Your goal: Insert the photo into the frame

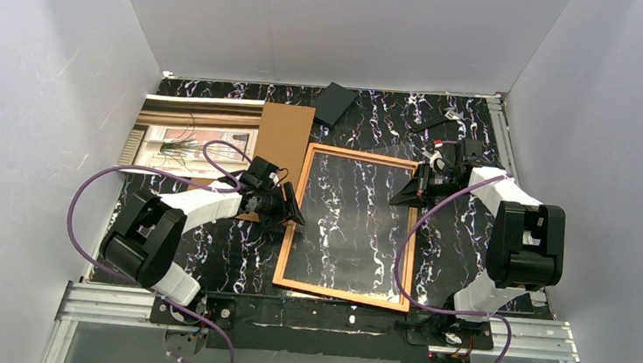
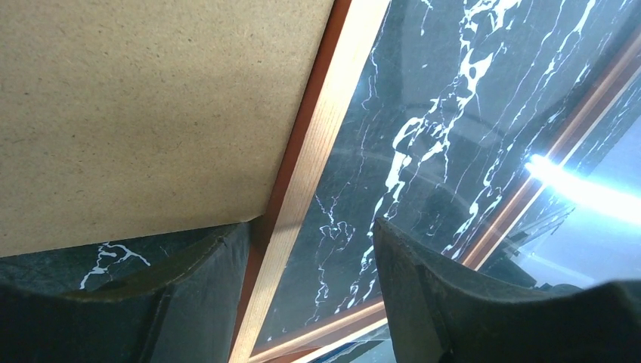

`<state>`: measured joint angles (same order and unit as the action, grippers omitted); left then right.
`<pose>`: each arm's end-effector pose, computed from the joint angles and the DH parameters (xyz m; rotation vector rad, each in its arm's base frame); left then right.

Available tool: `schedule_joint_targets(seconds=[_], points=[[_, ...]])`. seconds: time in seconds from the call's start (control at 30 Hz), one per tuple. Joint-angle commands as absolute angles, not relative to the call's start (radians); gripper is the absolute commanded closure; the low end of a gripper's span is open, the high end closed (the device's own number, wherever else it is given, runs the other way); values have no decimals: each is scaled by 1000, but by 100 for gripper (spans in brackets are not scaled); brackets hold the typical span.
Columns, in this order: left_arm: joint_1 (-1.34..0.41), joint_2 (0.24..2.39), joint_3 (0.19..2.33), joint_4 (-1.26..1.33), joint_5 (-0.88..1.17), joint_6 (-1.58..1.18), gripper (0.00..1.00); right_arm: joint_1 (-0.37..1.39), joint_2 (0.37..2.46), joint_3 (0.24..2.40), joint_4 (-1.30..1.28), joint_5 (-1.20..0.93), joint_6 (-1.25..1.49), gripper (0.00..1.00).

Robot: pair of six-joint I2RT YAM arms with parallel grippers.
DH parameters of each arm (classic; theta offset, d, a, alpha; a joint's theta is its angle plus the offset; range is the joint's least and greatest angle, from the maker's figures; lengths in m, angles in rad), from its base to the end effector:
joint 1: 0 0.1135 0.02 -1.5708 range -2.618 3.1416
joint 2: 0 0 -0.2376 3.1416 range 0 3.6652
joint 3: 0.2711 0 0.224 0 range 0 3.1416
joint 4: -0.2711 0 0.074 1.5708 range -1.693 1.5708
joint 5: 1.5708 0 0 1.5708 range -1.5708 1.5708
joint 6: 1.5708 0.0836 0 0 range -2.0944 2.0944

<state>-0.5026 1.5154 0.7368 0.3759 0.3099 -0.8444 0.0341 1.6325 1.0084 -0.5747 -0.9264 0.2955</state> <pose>0.2891 -0.1880 0.1817 -0.1462 2.1460 -1.1433 0.2875 0.0767 0.1575 0.0971 2.6221 1.3677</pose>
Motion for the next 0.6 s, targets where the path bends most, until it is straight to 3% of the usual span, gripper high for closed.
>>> schedule_joint_targets(seconds=[0.0, 0.17, 0.4, 0.57], points=[[-521, 1551, 738, 254, 291, -819, 40, 60, 1643, 1013, -559, -967, 310, 99], [-529, 1550, 745, 242, 282, -819, 40, 71, 1658, 1006, -561, -928, 302, 99], [-541, 1514, 727, 230, 253, -842, 40, 72, 1671, 1016, -608, -815, 267, 88], [-552, 1492, 725, 214, 238, -848, 40, 90, 1665, 1021, -622, -733, 267, 67]])
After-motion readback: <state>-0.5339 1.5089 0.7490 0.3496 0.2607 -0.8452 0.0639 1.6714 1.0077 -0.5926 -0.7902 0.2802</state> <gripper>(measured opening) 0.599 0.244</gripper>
